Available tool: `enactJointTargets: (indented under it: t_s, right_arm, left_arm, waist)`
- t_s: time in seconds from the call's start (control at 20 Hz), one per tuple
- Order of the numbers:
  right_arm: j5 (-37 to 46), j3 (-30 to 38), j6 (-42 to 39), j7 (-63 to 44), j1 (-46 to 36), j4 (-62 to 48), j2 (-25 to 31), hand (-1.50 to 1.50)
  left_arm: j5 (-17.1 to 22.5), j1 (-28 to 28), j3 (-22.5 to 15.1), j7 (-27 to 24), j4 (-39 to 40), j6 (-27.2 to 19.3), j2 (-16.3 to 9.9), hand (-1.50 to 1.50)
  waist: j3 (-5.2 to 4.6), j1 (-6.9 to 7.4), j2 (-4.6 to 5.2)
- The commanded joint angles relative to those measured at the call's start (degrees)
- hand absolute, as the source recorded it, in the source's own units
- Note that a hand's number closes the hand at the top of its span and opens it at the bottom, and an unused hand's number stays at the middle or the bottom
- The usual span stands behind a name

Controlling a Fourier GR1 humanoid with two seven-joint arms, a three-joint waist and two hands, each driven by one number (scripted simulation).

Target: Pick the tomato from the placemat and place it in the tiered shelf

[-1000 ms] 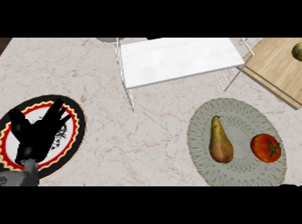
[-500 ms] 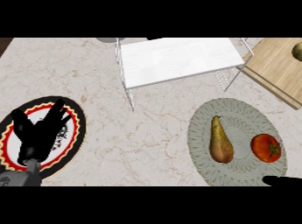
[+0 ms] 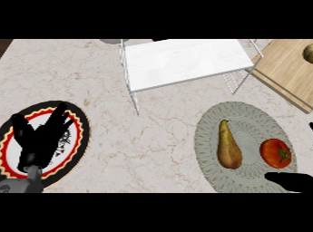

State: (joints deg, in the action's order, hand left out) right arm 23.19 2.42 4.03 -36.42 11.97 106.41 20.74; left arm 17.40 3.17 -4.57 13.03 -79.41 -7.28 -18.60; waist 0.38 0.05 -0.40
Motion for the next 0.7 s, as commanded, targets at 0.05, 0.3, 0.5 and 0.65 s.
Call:
enactJointTargets:
  t_s: [0.05,0.3,0.5,0.65]
  right_arm:
    - [1.0,1.3,1.0,4.2,-1.0,-4.4,-1.5,-1.5]
    - [4.2,0.3,3.8,6.1,-5.4,-9.1,-4.3,-1.5]
    - [5.0,0.3,5.3,10.0,-7.4,-14.8,-6.2,-1.5]
    - [3.5,0.7,1.7,9.4,-8.5,-13.2,-4.6,-1.5]
  left_arm:
    - [-0.7,-3.4,0.3,0.5,2.0,2.0,0.2,0.0]
    - [-1.1,-1.6,1.1,0.5,2.9,2.6,1.6,0.0]
    - [-0.6,-1.2,2.5,4.8,-0.7,2.8,0.3,0.0]
    - [-3.9,-0.8,1.5,1.5,3.9,1.3,2.7,0.0]
  waist:
    - [-0.37,-0.02,0.37]
    - [-0.38,0.11,0.4]
    - [-0.35,0.22,0.39]
    - [-0.38,-0.08,0.4]
